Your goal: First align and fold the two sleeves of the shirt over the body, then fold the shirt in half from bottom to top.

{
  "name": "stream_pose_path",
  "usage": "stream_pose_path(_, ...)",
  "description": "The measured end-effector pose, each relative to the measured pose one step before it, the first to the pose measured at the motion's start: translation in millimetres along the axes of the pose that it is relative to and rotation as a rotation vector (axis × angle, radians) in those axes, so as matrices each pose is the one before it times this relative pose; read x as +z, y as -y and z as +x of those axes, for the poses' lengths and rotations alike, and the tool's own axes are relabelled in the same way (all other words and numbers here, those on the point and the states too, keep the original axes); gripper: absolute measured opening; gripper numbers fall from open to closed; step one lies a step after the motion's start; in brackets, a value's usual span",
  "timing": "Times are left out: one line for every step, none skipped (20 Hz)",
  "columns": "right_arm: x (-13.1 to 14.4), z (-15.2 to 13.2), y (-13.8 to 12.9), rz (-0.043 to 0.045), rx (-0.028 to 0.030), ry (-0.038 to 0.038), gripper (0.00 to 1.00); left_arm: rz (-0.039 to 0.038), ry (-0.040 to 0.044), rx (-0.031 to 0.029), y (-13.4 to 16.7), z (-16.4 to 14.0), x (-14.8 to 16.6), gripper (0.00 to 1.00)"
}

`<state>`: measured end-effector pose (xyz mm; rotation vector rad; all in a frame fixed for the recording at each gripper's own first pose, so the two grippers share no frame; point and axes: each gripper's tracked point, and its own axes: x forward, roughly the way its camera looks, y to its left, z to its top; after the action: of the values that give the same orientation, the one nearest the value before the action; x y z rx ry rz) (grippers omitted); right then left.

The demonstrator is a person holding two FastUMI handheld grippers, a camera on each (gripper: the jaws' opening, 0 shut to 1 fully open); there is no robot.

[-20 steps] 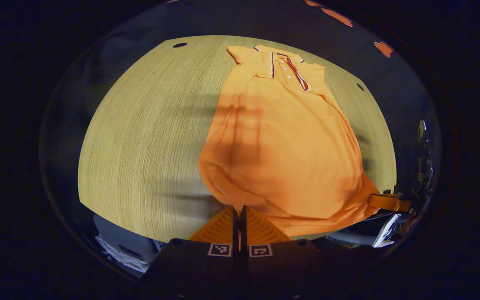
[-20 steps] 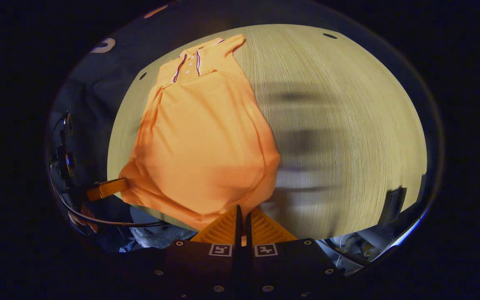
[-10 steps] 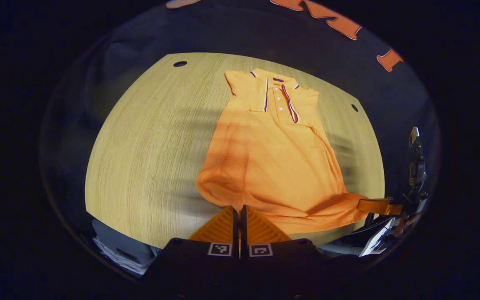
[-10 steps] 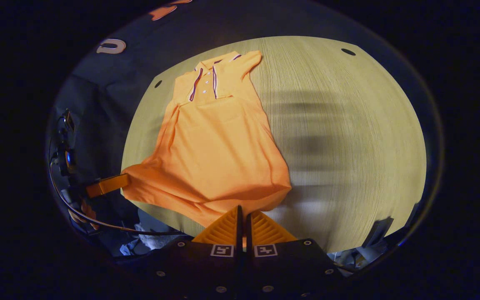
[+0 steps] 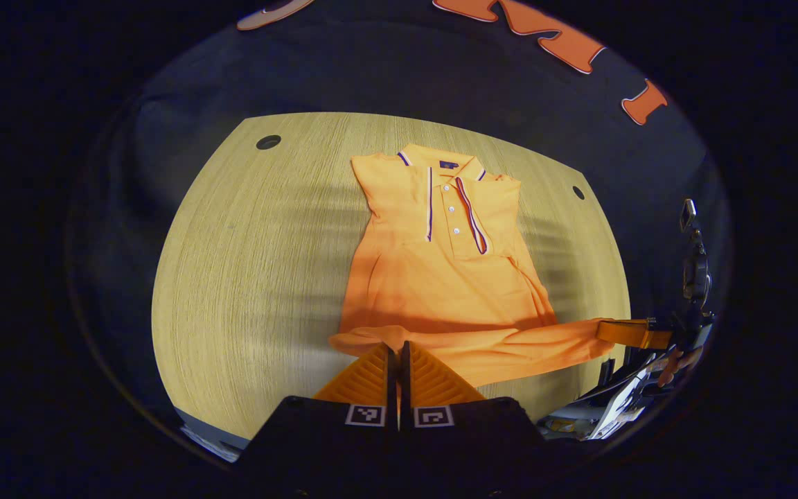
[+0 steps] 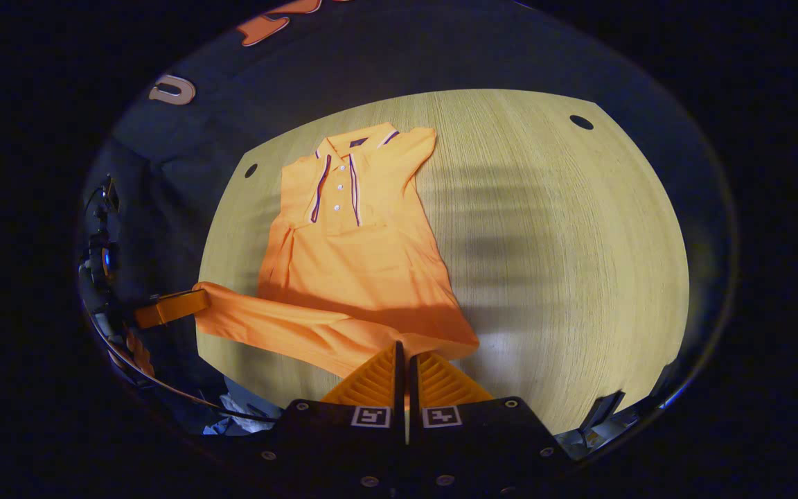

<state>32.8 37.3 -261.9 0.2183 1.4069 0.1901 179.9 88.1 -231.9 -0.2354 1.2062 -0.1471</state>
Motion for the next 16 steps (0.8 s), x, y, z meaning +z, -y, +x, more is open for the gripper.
stream_pose_path(8.24,0.78,0.01,0.00571,-0.0013,-0.00034,0.02,-0.0059,-0.00727,-0.01512,-0.35,3.01,6.73,0.01)
stream_pose_path(8.06,1.76,-0.47,0.00802,-0.00187,0.00209,0.03,-0.0079,-0.00141,-0.00321,-5.05,3.71,9.22,0.01)
stream_pose_path(7.69,1.74,1.1,0.0051,-0.00339,0.00088,0.03,0.00171,-0.00239,0.00002,-4.49,4.34,7.77,0.01)
stream_pose_path(8.69,4.01,4.28,0.01094,-0.01492,-0.0047,0.02,-0.00628,-0.00679,0.00356,-6.6,6.41,12.04,0.01)
stream_pose_path(6.31,2.61,3.14,0.00818,-0.00913,0.00288,0.02,-0.00585,-0.00333,-0.00408,-3.31,2.56,7.95,0.01)
stream_pose_path(4.78,1.47,2.61,0.01041,-0.0062,-0.00212,0.02,-0.00555,-0.00274,0.00202,-3.77,2.39,6.99,0.01)
stream_pose_path(5.79,2.42,1.56,0.01667,-0.00154,0.00055,0.02,-0.00329,0.00092,0.00478,-5.11,2.71,10.14,0.01)
stream_pose_path(5.98,1.86,1.53,0.0125,-0.00001,-0.00228,0.02,0.00195,0.00076,0.005,-3.16,3.04,9.05,0.01)
stream_pose_path(7.19,2.89,3.76,0.01271,-0.00792,0.0038,0.02,0.00263,0.00151,0.00318,-2.57,2.55,9.01,0.01)
stream_pose_path(6.28,2.12,2.29,0.0087,-0.00311,0.00278,0.01,-0.00373,0.00901,0.00144,-2.4,3.12,9.25,0.01)
stream_pose_path(2.15,3.77,0.68,0.00628,-0.0014,-0.01182,0.01,-0.00089,-0.01292,-0.0041,0.97,5.19,2.12,0.01)
stream_pose_path(-2.11,4.39,-1.32,-0.00688,0.00431,-0.02003,0.01,0.0099,-0.01131,-0.00204,0.78,3.96,0.87,0.01)
stream_pose_path(-1.06,6.96,4.46,-0.01324,-0.02881,-0.00601,0.01,0.01119,-0.01337,-0.00521,1.77,3.77,1.76,0.01)
stream_pose_path(-2.69,6.1,2.33,-0.0116,-0.02286,-0.01045,0.01,0.00508,-0.00955,-0.00666,4.24,3.23,-0.61,0.01)
stream_pose_path(-7.39,4.25,-5.14,0.01314,0.01479,-0.0336,0.01,0.00295,-0.00422,-0.00483,2.53,2.93,0.35,0.01)
stream_pose_path(-10.81,1.89,-13.77,0.03227,0.04921,-0.04776,0.01,0.00541,-0.00554,0.0017,-0.25,1.54,0.24,0.01)
